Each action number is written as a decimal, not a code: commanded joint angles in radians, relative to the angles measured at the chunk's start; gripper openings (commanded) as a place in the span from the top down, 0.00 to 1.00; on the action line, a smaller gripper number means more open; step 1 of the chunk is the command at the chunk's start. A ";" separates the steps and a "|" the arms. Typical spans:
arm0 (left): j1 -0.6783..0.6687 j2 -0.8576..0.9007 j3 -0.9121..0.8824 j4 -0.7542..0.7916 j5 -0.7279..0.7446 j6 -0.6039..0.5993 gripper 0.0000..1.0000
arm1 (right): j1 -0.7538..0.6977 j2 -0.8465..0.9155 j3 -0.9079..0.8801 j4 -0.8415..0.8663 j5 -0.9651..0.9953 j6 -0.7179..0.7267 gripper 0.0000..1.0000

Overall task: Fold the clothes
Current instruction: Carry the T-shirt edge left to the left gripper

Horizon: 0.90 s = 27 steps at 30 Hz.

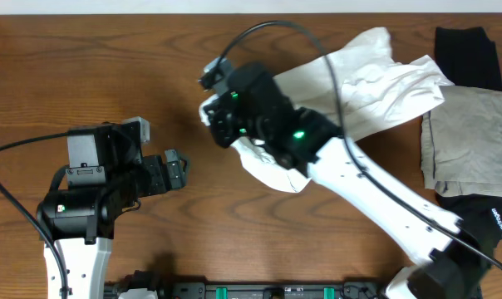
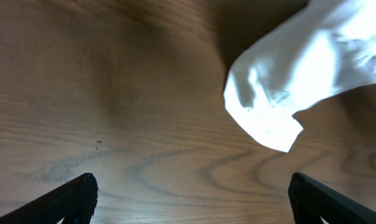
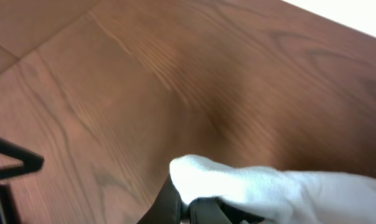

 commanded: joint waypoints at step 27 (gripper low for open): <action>-0.002 0.020 0.010 0.152 0.001 0.019 0.02 | -0.301 -0.103 0.019 -0.399 0.258 0.098 0.01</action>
